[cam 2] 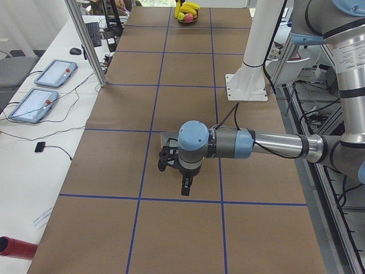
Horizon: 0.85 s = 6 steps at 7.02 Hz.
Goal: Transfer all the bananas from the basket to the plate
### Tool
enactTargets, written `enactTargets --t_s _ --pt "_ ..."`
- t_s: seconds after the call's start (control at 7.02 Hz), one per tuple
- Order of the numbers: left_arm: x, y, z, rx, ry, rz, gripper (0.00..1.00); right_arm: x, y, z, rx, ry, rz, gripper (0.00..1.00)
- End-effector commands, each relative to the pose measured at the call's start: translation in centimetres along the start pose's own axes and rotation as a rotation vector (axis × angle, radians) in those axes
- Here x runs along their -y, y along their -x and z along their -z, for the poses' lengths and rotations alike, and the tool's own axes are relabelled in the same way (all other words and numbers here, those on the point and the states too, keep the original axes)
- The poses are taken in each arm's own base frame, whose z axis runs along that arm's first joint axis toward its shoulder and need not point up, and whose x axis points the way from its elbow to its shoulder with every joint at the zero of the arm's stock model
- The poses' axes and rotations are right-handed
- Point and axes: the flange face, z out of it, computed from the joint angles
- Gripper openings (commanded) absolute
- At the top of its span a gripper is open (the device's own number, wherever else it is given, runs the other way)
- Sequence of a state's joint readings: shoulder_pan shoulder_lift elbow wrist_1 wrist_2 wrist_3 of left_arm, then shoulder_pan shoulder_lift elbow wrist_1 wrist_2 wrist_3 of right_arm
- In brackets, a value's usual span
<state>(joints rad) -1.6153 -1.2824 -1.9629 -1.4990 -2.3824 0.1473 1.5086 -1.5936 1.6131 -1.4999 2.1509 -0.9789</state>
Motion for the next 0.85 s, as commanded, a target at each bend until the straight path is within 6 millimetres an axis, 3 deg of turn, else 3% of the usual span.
enactTargets --t_s 0.0,0.14,0.28,0.43,0.71 --pt "0.1 -0.2 0.2 0.001 -0.005 -0.006 1.0 5.5 -1.8 5.4 -0.043 -0.033 -0.107 0.0" --pt "0.7 -0.4 0.4 0.004 -0.014 -0.01 1.0 8.7 -2.4 6.9 -0.051 -0.078 -0.164 0.0" --pt "0.9 -0.6 0.7 0.005 -0.021 -0.019 1.0 13.4 -2.1 7.4 -0.039 -0.109 -0.196 0.0" --pt "2.1 -1.1 1.4 0.01 -0.047 -0.041 1.0 19.7 -1.3 8.4 -0.033 -0.14 -0.257 0.0" --pt "4.6 -2.2 2.8 0.029 -0.134 -0.135 1.0 29.4 2.0 8.9 -0.012 -0.224 -0.346 0.0"
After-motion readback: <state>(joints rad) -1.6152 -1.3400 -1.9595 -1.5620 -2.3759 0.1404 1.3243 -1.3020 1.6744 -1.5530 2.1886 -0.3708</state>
